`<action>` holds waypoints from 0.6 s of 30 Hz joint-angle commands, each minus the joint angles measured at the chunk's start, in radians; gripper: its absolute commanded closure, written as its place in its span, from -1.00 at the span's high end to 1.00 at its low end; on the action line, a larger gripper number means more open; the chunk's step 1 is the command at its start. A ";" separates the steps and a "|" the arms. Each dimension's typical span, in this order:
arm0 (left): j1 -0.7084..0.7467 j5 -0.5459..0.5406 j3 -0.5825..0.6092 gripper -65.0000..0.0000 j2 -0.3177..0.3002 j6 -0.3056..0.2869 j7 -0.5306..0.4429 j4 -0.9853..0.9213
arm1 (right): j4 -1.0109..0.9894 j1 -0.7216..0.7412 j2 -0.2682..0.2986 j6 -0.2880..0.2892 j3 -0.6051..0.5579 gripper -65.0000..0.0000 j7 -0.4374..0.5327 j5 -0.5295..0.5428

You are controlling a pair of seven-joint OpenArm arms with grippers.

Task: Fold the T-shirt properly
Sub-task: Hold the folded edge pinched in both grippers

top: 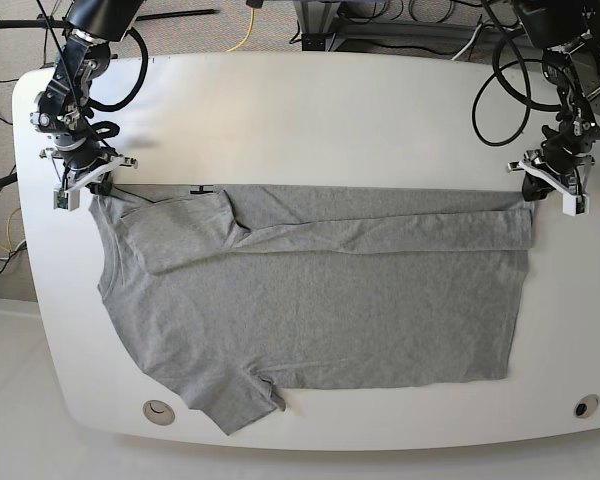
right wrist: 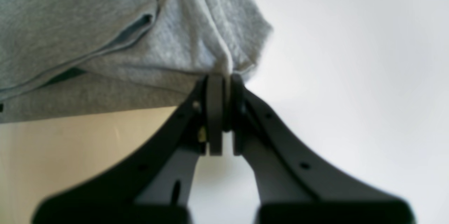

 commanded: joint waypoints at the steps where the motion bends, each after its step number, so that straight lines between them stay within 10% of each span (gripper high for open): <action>1: 0.003 0.000 -0.001 -0.97 -0.015 0.000 0.008 0.013 | 0.013 0.006 0.013 0.002 0.002 -1.00 0.003 -0.005; 18: 0.091 -0.004 0.011 -1.00 -0.016 0.002 -0.003 0.066 | 0.077 -0.063 0.009 0.004 0.001 -1.00 0.005 -0.005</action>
